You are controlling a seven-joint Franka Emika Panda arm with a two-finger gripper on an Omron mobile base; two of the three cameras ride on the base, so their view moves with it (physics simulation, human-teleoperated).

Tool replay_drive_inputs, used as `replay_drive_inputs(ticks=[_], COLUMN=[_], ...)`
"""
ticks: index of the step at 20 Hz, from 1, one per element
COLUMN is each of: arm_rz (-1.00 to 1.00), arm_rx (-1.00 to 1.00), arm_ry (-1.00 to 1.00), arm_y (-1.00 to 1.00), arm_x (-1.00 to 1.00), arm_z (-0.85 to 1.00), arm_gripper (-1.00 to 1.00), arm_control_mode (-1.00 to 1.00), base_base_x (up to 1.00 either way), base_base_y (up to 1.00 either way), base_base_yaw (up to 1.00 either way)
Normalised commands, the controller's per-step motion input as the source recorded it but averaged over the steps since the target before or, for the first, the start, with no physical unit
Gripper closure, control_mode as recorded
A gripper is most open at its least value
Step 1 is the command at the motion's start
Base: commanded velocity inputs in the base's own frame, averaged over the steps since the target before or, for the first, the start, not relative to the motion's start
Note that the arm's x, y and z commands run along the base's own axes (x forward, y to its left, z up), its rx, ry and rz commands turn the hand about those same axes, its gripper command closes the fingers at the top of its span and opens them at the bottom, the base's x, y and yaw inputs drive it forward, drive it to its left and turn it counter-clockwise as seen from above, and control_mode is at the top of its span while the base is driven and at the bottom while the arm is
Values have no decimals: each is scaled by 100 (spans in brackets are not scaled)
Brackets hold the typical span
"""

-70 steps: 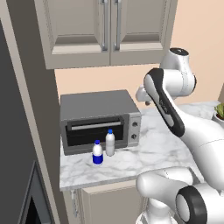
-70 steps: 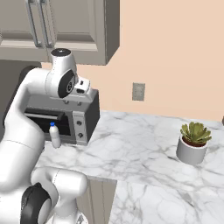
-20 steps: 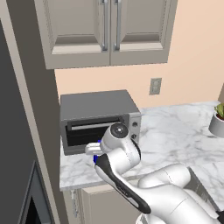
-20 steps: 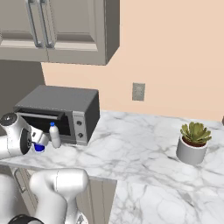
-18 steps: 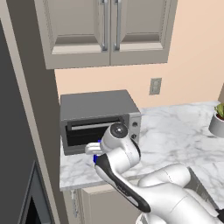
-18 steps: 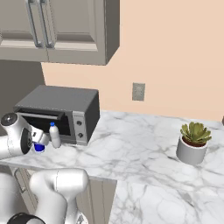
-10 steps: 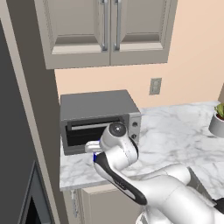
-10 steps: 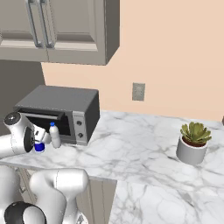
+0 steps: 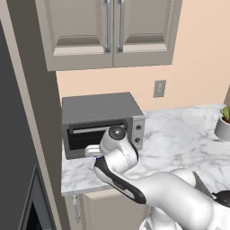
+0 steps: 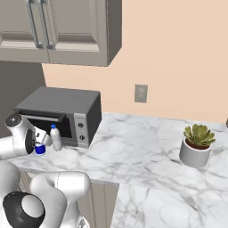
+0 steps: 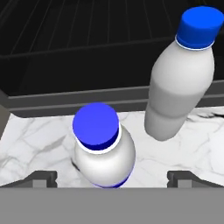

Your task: Take the bottled waters from the counter and place them in the freezer to freeze. Close the freezer door after placing the bottles.

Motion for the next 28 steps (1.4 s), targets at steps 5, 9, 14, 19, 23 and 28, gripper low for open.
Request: replay_drive_inputs(ticks=[5,9,14,19,23,28], arm_rz=[0,0,0,0,0,0], arm_rx=[0,0,0,0,0,0], arm_ry=[1,3,0,0,0,0], arm_y=[3,1,10,2,0,0], arm_x=[11,13,6,0,0,0], arm_z=[-13,-12,0,-6,-13,-2], arm_gripper=[-100,-100,-100,-100,-100,-100], arm_control_mode=[-100,-100,-100,-100,-100,-100], base_base_x=[0,0,0,0,0,0], base_base_y=[0,0,0,0,0,0], base_base_yaw=[0,0,0,0,0,0])
